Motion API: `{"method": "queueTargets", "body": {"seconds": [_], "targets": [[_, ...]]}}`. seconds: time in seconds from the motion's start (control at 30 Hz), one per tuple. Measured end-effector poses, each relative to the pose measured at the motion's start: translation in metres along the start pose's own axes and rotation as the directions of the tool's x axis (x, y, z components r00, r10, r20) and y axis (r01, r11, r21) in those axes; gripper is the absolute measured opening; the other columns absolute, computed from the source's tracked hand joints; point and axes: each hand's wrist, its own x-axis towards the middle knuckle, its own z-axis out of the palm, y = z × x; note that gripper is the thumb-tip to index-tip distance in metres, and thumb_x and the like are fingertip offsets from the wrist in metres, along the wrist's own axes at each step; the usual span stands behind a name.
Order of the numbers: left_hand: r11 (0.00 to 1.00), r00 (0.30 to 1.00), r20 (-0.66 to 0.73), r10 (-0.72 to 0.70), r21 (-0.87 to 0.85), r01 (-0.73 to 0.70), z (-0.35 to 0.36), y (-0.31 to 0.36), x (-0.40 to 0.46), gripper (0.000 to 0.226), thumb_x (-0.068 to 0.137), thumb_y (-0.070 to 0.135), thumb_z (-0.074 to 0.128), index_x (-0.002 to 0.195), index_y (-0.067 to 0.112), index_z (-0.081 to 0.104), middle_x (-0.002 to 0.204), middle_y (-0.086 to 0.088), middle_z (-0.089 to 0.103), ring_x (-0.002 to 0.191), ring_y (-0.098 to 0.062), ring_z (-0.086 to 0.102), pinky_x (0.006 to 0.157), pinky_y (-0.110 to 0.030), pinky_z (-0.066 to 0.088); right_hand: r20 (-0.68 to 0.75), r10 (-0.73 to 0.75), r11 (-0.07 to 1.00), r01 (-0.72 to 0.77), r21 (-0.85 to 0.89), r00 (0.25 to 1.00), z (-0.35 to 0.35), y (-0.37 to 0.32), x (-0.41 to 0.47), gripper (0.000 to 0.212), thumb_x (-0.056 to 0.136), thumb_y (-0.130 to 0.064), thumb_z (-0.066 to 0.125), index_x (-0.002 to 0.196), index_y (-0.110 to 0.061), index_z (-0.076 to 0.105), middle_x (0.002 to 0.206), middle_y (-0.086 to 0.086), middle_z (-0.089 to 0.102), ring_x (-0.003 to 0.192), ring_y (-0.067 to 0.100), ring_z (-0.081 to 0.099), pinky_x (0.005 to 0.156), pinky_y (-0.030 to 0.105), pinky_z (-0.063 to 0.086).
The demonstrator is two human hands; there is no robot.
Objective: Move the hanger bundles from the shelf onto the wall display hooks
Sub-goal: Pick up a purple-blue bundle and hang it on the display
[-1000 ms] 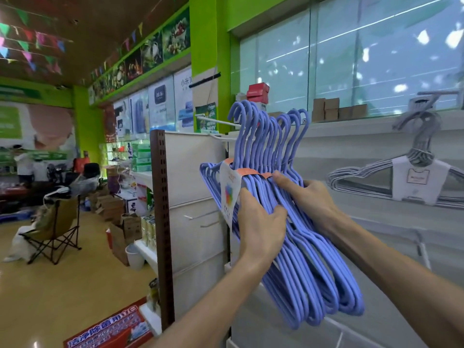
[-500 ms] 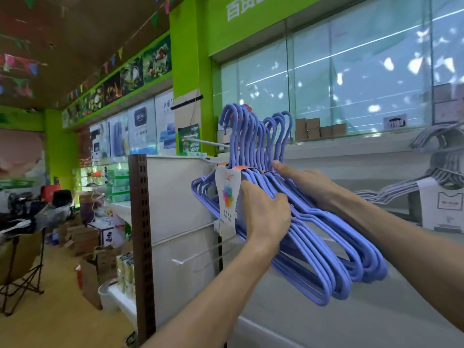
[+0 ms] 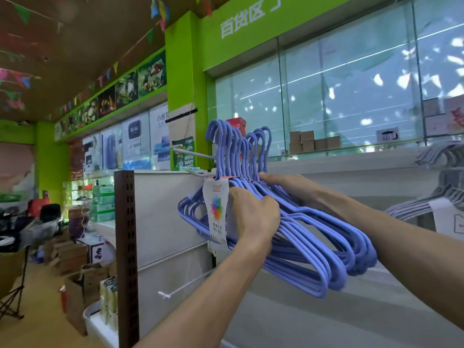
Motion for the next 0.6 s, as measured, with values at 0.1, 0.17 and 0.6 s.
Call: {"method": "queueTargets", "body": {"seconds": [0.1,0.17,0.6], "targets": [[1.0,0.999,-0.031,-0.007,0.014,0.007,-0.002,0.0,0.008,0.018,0.084,0.006,0.055,0.09,0.005,0.038,0.074,-0.012,0.039,0.067,-0.028,0.043,0.063,-0.041,0.037,0.115,0.008,0.999,-0.013,0.039,0.993,0.002,-0.002,0.01,0.045,0.087,-0.047,0.071,0.111,-0.009,0.073,0.081,0.012,0.076,0.06,0.024,0.072,0.049,0.029,0.055],[1.0,1.0,-0.023,-0.01,0.005,0.01,-0.003,0.002,0.009,0.019,0.085,0.005,0.054,0.099,-0.004,0.045,0.076,-0.02,0.042,0.068,-0.032,0.046,0.063,-0.043,0.039,0.171,-0.001,0.998,-0.01,0.066,0.985,0.002,-0.001,0.014,0.041,0.09,-0.045,0.068,0.108,-0.008,0.073,0.077,0.011,0.076,0.057,0.023,0.072,0.048,0.028,0.055],[0.981,0.989,-0.016,-0.15,-0.123,0.147,-0.001,0.012,0.016,0.05,0.075,0.005,0.053,0.124,-0.008,0.047,0.095,-0.026,0.061,0.085,-0.041,0.068,0.077,-0.056,0.057,0.448,0.068,0.996,-0.086,0.021,0.892,0.0,-0.006,0.034,0.033,0.101,-0.036,0.054,0.109,-0.006,0.065,0.071,0.012,0.072,0.056,0.025,0.069,0.054,0.034,0.059]]}}
